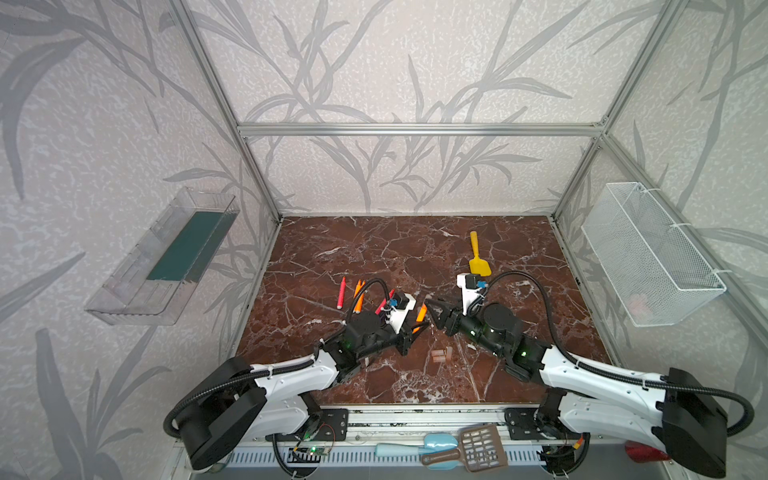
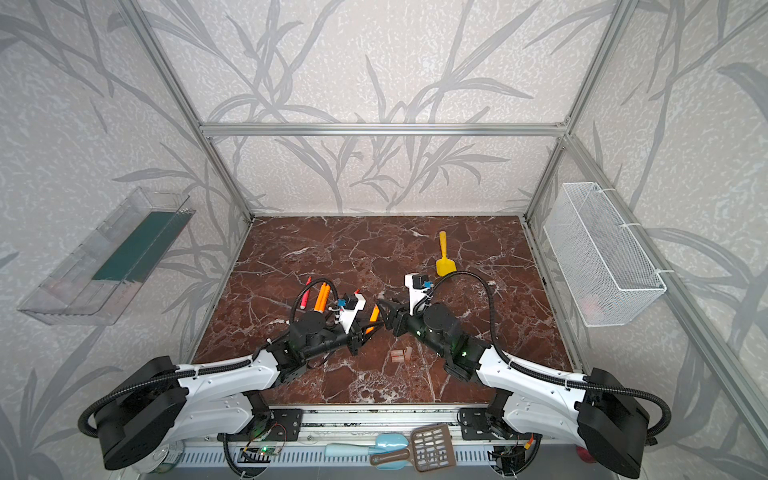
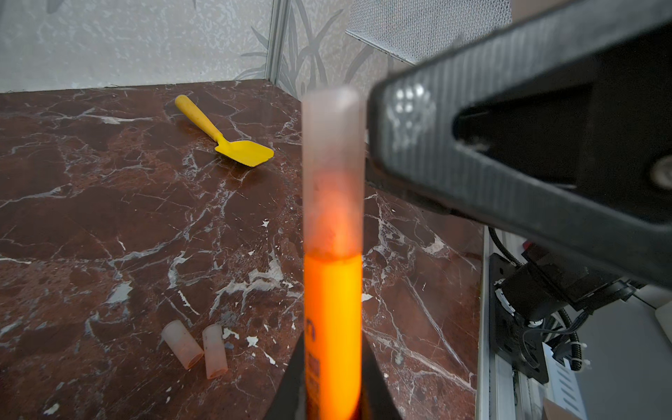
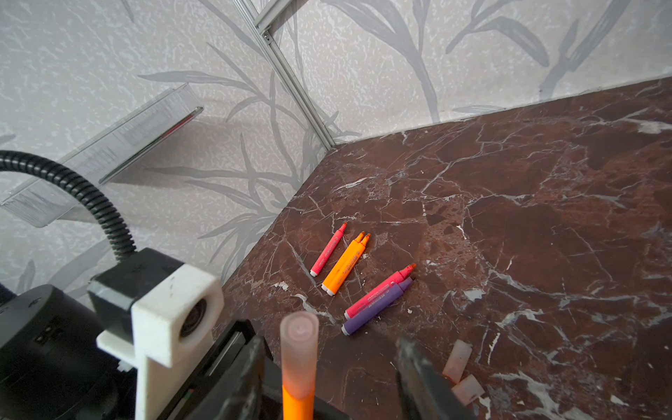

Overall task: Insert the pens into the pen caps
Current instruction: 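Press the pink cap down onto the orange marker with the right gripper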

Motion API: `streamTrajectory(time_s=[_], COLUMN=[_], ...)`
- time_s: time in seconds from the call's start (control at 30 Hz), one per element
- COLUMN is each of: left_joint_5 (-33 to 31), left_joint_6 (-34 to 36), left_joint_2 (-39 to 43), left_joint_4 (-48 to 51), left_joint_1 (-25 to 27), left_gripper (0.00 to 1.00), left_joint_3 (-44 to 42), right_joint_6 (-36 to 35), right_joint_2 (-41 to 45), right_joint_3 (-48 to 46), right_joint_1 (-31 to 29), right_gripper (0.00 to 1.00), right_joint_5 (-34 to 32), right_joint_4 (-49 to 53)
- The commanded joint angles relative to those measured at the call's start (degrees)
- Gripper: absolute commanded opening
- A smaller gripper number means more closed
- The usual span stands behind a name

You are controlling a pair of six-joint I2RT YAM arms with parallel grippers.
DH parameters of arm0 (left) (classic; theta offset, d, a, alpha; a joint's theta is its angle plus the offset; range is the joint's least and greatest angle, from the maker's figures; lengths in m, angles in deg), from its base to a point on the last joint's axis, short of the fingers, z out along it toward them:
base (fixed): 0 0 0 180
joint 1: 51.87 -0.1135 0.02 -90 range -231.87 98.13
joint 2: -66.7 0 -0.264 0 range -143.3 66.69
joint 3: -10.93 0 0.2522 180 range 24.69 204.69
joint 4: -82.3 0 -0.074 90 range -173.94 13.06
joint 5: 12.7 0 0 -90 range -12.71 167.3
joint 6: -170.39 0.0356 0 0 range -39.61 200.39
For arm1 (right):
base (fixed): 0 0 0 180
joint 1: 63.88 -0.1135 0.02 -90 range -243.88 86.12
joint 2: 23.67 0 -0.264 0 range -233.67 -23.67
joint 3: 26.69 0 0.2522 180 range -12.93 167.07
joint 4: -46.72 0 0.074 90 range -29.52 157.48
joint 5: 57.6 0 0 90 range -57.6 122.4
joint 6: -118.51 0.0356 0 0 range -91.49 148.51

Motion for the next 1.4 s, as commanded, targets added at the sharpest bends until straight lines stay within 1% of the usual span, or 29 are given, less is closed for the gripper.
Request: streamTrajectory(time_s=[0.0, 0.27, 0.7, 0.83, 0.9, 0.97, 1.07, 1.17, 1.23, 1.37], left_joint_5=[1.4, 1.1, 0.5, 0.1, -0.6, -1.3, -1.2, -1.3, -1.3, -1.8], left_joint_6=[2.0, 1.5, 1.7, 1.7, 1.4, 1.2, 1.1, 1.2, 1.2, 1.0], left_joint_2=[-1.8, -4.6, -4.5, -4.8, -4.8, -4.8, -4.7, -4.3, -4.1, -4.1], left_joint_4=[-1.9, -4.4, -4.4, -4.8, -5.1, -5.0, -4.7, -4.7, -4.7, -4.7], left_joint_1=[0.8, 2.0, 2.5, 2.5, 2.5, 2.5, 2.5, 2.5, 2.5, 2.6], left_gripper=[0.0, 0.0, 0.0, 0.0, 0.0, 0.0, 0.0, 0.0, 0.0, 0.0], left_joint_3=[-0.4, 0.3, 0.6, 0.7, 0.7, 1.1, 1.5, 1.6, 1.5, 1.5], right_joint_6=[0.1, 0.9, 1.7, 1.6, 1.7, 1.8, 1.8, 1.8, 1.9, 1.8], right_joint_2=[-0.6, -1.2, -2.8, -2.9, -3.1, -3.5, -4.2, -4.5, -4.3, -4.2], right_joint_3=[2.3, 2.8, 2.5, 2.3, 2.2, 2.2, 2.4, 2.6, 2.5, 2.2], right_joint_1=[0.2, 0.2, 0.2, 0.2, 0.2, 0.2, 0.2, 0.2, 0.2, 0.2], right_gripper=[0.56, 0.4, 0.38, 0.26, 0.24, 0.24, 0.28, 0.27, 0.21, 0.15], right_joint_5=[0.8, 0.7, 0.3, 0.6, 0.9, 1.5, 2.4, 3.0, 3.0, 3.0], right_joint_4=[0.0, 0.0, -1.2, -1.6, -1.7, -2.1, -2.6, -2.8, -3.0, -3.1])
